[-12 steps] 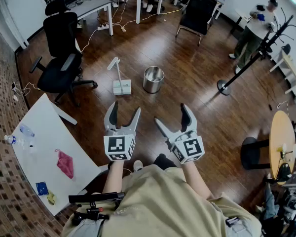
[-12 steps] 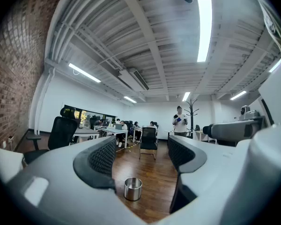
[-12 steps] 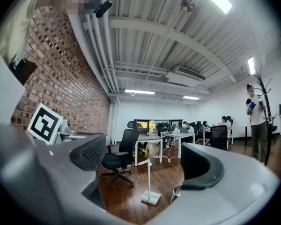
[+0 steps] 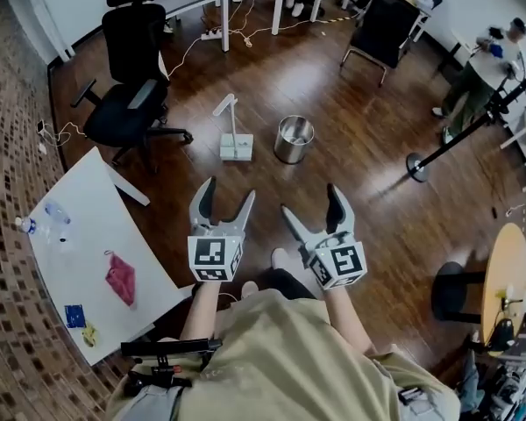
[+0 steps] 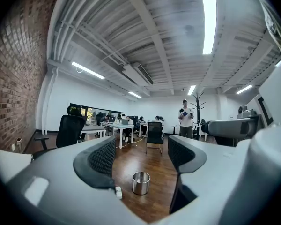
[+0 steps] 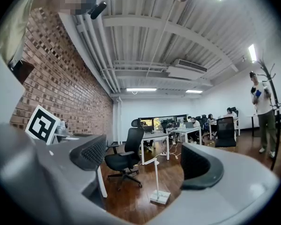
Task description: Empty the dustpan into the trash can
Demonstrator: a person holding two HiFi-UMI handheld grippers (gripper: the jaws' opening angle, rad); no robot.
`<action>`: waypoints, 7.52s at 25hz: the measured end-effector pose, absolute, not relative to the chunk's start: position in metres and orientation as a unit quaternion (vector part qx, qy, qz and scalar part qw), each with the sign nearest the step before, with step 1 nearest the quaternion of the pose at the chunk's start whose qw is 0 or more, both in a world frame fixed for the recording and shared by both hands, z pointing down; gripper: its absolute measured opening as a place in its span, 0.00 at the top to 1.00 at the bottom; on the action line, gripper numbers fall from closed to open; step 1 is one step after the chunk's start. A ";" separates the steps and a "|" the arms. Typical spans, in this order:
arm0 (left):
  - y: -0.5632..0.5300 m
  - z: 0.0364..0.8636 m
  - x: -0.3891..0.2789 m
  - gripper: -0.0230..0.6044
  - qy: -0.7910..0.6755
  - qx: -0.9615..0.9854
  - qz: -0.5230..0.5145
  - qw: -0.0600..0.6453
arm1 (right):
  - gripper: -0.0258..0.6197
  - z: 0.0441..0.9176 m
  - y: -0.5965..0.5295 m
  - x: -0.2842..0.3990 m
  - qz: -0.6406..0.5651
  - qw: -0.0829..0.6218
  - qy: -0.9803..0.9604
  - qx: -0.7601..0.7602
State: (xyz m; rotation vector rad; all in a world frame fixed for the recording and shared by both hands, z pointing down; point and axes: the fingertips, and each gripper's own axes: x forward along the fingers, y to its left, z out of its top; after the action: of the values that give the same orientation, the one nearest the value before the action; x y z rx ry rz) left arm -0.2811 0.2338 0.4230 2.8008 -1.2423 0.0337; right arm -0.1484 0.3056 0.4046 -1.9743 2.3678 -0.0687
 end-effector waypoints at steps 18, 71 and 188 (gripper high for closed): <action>0.148 0.411 -0.182 0.42 -0.426 0.904 0.037 0.005 | 0.21 0.404 0.199 -0.031 -0.037 0.072 0.778 -0.623; -0.227 0.467 -0.148 0.49 -0.421 0.901 0.087 0.058 | 0.22 0.452 -0.166 0.016 -0.131 0.037 0.777 -0.615; -0.308 0.741 -0.168 0.96 -0.261 0.772 0.570 0.100 | 0.29 0.525 -0.259 0.127 -0.228 0.020 0.779 -0.583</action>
State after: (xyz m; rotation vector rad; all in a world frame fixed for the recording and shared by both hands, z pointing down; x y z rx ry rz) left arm -0.1681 -0.3077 0.7407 2.2836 -0.7714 1.6866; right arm 0.1270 -0.2593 0.5248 -1.8104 2.4176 -0.7079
